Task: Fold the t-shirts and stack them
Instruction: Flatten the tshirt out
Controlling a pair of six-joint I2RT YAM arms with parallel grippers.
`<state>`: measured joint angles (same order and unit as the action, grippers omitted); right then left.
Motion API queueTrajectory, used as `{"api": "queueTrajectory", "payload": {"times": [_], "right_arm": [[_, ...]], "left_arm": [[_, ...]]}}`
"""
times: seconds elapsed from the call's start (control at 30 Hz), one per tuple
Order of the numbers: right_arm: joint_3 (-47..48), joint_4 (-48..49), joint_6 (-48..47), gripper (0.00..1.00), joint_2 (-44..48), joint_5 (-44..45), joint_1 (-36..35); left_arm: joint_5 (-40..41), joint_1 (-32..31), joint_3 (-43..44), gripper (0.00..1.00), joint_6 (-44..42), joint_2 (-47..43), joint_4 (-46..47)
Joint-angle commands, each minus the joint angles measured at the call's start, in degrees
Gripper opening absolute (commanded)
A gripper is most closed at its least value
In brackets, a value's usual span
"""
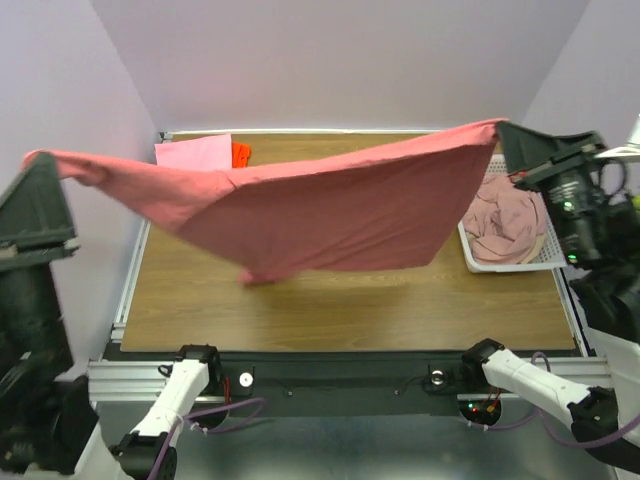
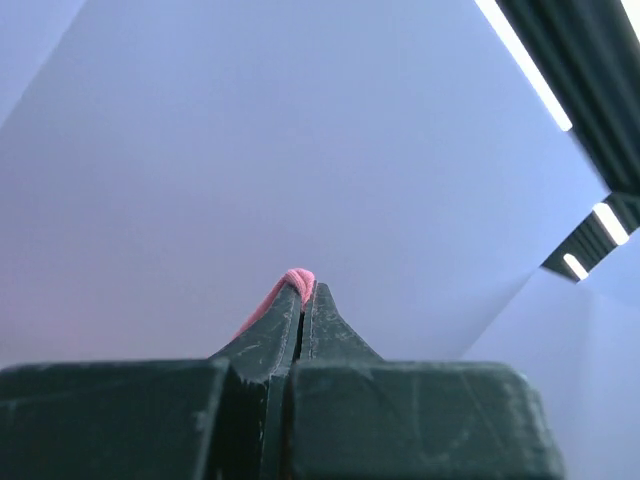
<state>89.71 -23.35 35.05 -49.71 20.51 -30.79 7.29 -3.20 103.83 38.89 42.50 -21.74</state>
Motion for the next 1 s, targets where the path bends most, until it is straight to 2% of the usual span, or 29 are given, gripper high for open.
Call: {"api": "queueTrajectory", "payload": {"times": [0.0,0.13,0.3,0.5,0.6,0.73,0.83,0.93,0.97], "right_arm": [[8.6,1.5,-3.9,0.00,-0.4,-4.0,-0.2],[13.2,0.5,-4.4,0.00,-0.8,-6.5,-0.2],[15.3,0.0,-4.8,0.00,-0.8,-6.5,-0.1],[13.3,-0.2,-6.0,0.00,-2.8,-2.4,-0.2],[12.2,-0.1,-7.2,0.00,-5.8,3.8,-0.1],[12.7,0.1,-10.0,0.00,-13.3,14.4,-0.2],[15.6,1.2,-12.5,0.00,-23.3,20.0,-0.1],[20.6,3.8,-14.9,0.00,-28.8,19.7,1.5],[22.4,4.2,-15.2,0.00,-32.4,18.8,3.4]], "left_arm": [[1.9,0.0,9.0,0.00,-3.5,3.7,-3.5],[6.1,0.0,15.2,0.00,-4.4,5.6,-4.2],[5.2,0.0,17.8,0.00,-4.9,6.8,-4.0],[5.5,0.0,11.3,0.00,-5.0,8.0,-1.1],[6.0,0.0,6.9,0.00,-5.1,10.9,0.6],[7.2,0.0,3.4,0.00,-5.8,19.5,3.9],[6.3,0.0,4.5,0.00,-6.9,27.1,5.9],[4.1,0.0,9.7,0.00,-7.8,34.9,7.0],[3.5,0.0,14.4,0.00,-8.0,36.7,6.3]]}}
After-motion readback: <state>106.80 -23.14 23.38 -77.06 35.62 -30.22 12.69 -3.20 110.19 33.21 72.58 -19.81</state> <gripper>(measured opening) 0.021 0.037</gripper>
